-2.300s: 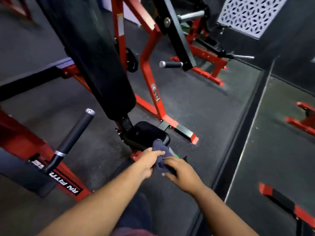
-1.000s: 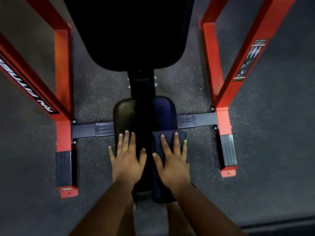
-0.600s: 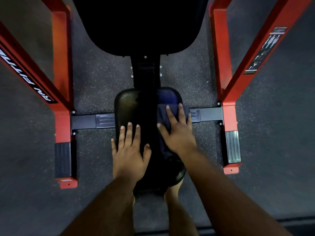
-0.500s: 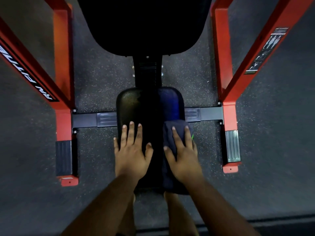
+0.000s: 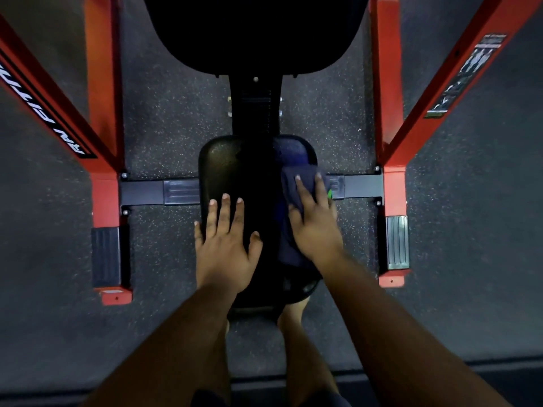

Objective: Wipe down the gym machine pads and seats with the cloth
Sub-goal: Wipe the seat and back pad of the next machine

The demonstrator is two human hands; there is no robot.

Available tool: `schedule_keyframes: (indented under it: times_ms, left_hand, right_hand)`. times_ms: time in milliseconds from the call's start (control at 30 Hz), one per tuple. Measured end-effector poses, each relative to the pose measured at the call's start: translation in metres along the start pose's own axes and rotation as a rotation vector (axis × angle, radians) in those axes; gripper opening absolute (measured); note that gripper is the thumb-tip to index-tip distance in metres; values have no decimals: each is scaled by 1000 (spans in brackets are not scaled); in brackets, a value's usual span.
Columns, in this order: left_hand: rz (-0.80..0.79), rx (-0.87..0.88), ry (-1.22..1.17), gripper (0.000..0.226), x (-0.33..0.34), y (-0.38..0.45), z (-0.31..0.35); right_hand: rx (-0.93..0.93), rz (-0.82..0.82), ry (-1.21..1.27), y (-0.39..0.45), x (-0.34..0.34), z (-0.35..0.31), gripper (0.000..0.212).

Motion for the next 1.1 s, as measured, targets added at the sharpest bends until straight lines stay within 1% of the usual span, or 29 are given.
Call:
schedule_keyframes:
  times_ms: [67,133,233,300,367,433,500,567,600,633,667,733,800,833,867,933,1000,1100]
  left_hand:
    - [-17,-2,1,72,0,0,1]
    - [-24,-6,0,72,0,0,1]
    - [-4,9,-2,71,2,-1,0]
    - [9,15,-12,71,2,-1,-1]
    - [15,11,-16,71,3,1,-1]
    - [13,11,-15,71,3,0,-1]
    - [20,3,-7,71,1,0,-1]
    - [7,3,-4,71,0,0,0]
    - [4,4,-3,71,0,0,1]
    - [1,2,-2,71,1,0,0]
    - [0,1,-3,71,2,0,0]
    - [18,3,-10,71,3,1,-1]
    - [25,9,-22,70,6,0,-3]
    - [25,20,-25,70,4,2,-1]
    - [15,19,-29,70,7,-2,-3]
    - [15,12,-34,70,7,0,-4]
    - [7,1,-25,71,8,2,-3]
    - [-3,2,-24,71,2,1,-1]
  right_hand:
    - [-26,-2,18,-54,8,1,60]
    - [-33,-11,2,-53,9,2,58]
    - [7,20,-66,30,-5,-6,55]
    - [54,-1,-68,94,-17,-13,56]
    - [84,-33,-85,121,-22,-20,58]
    - [93,-48,-149,89,-17,-22,59]
    - [46,-37,-203,22,-8,-21,60]
    - [23,-50,-184,-49,3,-15,60]
    - [15,-64,-159,-64,7,-13,59]
    - [6,-89,-143,-62,9,-11,57]
    - [-1,-103,-141,-44,8,-9,57]
    - [-19,-61,-169,23,0,-14,55]
    - [14,-52,-177,93,-10,-26,53]
    - [43,-57,-167,116,-17,-30,52]
    - [72,-69,-169,121,-13,-30,53]
    - [56,-63,-219,98,-9,-30,55]
    - [19,-47,-253,30,-1,-22,58]
    - [-10,-141,-177,-74,12,-14,62]
Point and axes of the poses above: each hand's wrist, its own y-axis towards the middle knuckle, its own x-axis out of the palm, z = x × y, the point moved 8 cm from there along y, towards the middle knuckle, and after that the axes turned 5 degrees about -z, right-handed, at the moved point
